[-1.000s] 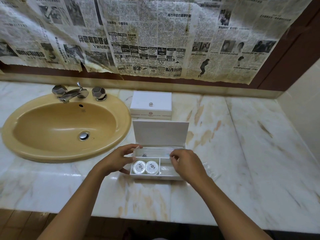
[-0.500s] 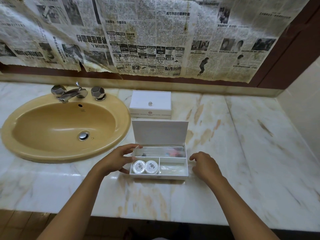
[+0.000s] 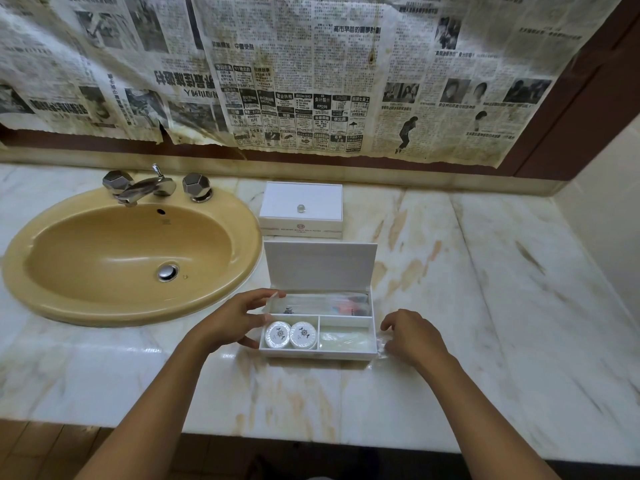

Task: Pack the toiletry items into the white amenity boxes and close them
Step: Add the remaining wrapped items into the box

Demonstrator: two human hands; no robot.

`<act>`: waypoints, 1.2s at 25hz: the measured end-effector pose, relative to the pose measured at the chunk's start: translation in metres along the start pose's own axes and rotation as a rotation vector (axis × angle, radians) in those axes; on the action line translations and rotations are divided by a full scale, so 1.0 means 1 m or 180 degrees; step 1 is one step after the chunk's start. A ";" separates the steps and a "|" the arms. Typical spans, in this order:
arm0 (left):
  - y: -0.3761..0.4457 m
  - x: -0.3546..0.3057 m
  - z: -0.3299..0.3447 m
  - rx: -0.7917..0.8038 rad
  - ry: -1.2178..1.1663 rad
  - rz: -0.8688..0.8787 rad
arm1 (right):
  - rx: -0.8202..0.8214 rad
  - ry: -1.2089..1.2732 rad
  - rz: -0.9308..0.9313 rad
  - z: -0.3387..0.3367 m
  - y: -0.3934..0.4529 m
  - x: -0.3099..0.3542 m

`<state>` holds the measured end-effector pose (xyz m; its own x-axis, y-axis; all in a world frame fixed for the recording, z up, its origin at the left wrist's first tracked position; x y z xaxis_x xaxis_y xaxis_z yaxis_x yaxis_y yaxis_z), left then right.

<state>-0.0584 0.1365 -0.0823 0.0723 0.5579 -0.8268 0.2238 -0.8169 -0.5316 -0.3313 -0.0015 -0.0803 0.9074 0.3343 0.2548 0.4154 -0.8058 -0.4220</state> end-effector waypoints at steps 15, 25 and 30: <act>-0.001 -0.002 0.002 0.0072 -0.0053 0.0007 | -0.0106 0.0518 0.0081 -0.024 -0.007 0.006; 0.000 0.000 0.001 0.0067 -0.0040 0.0001 | -0.0723 0.0389 -0.0106 -0.056 -0.009 0.018; -0.001 -0.001 0.002 0.0045 -0.0003 0.0015 | -0.0956 0.0718 -0.0620 -0.075 -0.027 0.055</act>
<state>-0.0602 0.1362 -0.0810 0.0724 0.5538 -0.8295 0.2097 -0.8215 -0.5302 -0.2972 0.0020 0.0103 0.7631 0.4059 0.5029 0.5102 -0.8560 -0.0834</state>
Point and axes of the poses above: each hand's wrist, its own y-axis towards the middle knuckle, its own z-axis out of the palm, x = y × z, the point moved 7 cm from there along y, towards the middle knuckle, and after that the axes turned 1 degree about -z, right-handed, at the moved point
